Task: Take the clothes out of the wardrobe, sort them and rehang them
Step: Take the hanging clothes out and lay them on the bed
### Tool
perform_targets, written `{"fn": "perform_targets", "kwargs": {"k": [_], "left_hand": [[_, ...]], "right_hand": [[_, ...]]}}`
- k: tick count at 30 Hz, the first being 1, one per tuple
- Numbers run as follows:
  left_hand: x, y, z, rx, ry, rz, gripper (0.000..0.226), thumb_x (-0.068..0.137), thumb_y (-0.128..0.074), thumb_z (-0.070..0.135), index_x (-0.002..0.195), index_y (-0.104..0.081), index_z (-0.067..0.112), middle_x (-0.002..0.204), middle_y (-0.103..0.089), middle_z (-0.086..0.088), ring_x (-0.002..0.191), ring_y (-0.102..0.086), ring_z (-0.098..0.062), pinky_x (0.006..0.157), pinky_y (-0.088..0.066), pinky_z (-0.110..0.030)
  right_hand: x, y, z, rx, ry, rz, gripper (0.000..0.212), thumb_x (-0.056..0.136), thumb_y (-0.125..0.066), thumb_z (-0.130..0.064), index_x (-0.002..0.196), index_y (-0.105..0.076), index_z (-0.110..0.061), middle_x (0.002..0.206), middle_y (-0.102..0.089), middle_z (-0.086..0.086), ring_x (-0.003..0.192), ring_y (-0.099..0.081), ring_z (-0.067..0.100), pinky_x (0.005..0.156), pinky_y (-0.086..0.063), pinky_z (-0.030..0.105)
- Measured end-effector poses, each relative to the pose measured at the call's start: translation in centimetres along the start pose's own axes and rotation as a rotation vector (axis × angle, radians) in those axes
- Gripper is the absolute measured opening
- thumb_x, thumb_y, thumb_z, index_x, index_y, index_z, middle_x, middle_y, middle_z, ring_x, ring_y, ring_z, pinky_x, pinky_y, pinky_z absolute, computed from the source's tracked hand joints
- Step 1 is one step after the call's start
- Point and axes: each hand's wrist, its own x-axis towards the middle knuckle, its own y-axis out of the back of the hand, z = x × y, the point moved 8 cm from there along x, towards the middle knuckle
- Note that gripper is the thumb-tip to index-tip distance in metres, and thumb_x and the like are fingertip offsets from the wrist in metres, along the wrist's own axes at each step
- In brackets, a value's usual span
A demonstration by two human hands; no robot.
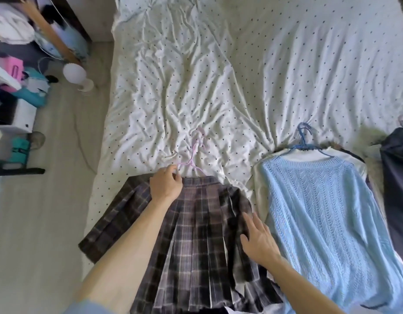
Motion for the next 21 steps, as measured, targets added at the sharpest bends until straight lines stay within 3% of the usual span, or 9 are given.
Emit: {"fn": "perform_targets", "kwargs": {"k": [2,4,6,9,12,14,18,20,21], "left_hand": [[-2.7,-3.6,-0.8,0.184,-0.010,-0.115,0.047,0.098,-0.046,0.039,0.143,-0.046,0.025,0.146,-0.049,-0.006,0.133,-0.047,-0.028,0.108,-0.039,-0.050],[-6.8,-7.8,-2.4,0.302,0.039,-0.351,0.058,0.100,-0.037,0.051,0.154,-0.023,0.036,0.164,-0.019,-0.006,0.149,-0.020,-0.034,0.116,-0.021,-0.060],[-11.4,-11.3,-4.8,0.364,0.141,-0.589,0.065,0.099,-0.031,0.060,0.156,-0.002,0.046,0.167,0.013,0.001,0.151,0.005,-0.043,0.113,-0.009,-0.071],[-16.7,-13.8,-8.4,0.396,0.296,-0.773,0.072,0.098,-0.032,0.065,0.152,0.013,0.050,0.159,0.035,0.007,0.149,0.004,-0.049,0.110,-0.016,-0.076],[-19.4,-13.5,-10.2,0.379,0.389,-0.859,0.074,0.095,-0.033,0.065,0.152,0.013,0.050,0.163,0.027,0.005,0.146,-0.020,-0.047,0.112,-0.028,-0.066],[-19.9,-12.3,-9.2,0.395,0.357,-0.842,0.069,0.097,-0.033,0.061,0.155,0.002,0.046,0.166,0.015,0.002,0.147,-0.025,-0.039,0.116,-0.025,-0.061],[-19.3,-9.0,-2.6,0.415,0.194,-0.693,0.058,0.102,-0.035,0.048,0.157,-0.021,0.033,0.167,-0.008,-0.002,0.147,-0.028,-0.033,0.117,-0.026,-0.055],[-19.2,-7.9,2.2,0.414,0.076,-0.623,0.057,0.103,-0.035,0.045,0.157,-0.023,0.031,0.167,-0.012,-0.001,0.147,-0.028,-0.032,0.117,-0.028,-0.054],[-19.4,-7.5,5.0,0.413,0.010,-0.593,0.057,0.103,-0.035,0.045,0.157,-0.023,0.031,0.166,-0.013,-0.001,0.147,-0.028,-0.031,0.117,-0.028,-0.053]], "right_hand": [[0.0,-2.1,0.9,-0.048,-0.002,-0.048,0.073,0.099,-0.044,-0.033,0.158,-0.002,-0.032,0.166,0.008,-0.001,0.153,-0.003,0.027,0.123,-0.015,0.045],[-0.2,-3.8,1.8,-0.094,-0.023,-0.094,0.074,0.100,-0.044,-0.035,0.158,0.001,-0.032,0.166,0.012,0.003,0.153,0.000,0.029,0.123,-0.014,0.049],[-0.6,-4.9,2.6,-0.131,-0.038,-0.134,0.075,0.100,-0.044,-0.036,0.158,0.003,-0.034,0.165,0.013,0.005,0.152,0.002,0.033,0.123,-0.012,0.052],[-1.2,-5.7,3.6,-0.156,-0.023,-0.183,0.074,0.100,-0.044,-0.037,0.158,0.003,-0.035,0.166,0.013,0.006,0.153,0.002,0.033,0.123,-0.012,0.052],[-2.0,-4.9,4.1,-0.124,0.000,-0.192,0.070,0.100,-0.044,-0.035,0.158,-0.005,-0.033,0.167,0.003,0.006,0.153,-0.003,0.029,0.123,-0.015,0.047],[-3.0,-3.5,4.3,-0.083,0.022,-0.183,0.064,0.100,-0.042,-0.033,0.158,-0.016,-0.028,0.166,-0.008,0.005,0.153,-0.010,0.026,0.123,-0.017,0.044],[-6.7,2.1,4.6,0.024,0.098,-0.015,0.045,0.100,-0.038,-0.028,0.145,-0.045,-0.024,0.151,-0.045,0.002,0.136,-0.045,0.026,0.109,-0.039,0.038],[-9.5,5.3,5.9,0.069,0.116,0.102,0.039,0.100,-0.039,-0.026,0.137,-0.053,-0.027,0.140,-0.056,-0.001,0.126,-0.054,0.025,0.096,-0.045,0.034],[-11.0,6.9,7.0,0.099,0.122,0.162,0.037,0.100,-0.041,-0.027,0.135,-0.054,-0.027,0.137,-0.058,-0.001,0.126,-0.054,0.025,0.097,-0.045,0.034]]}}
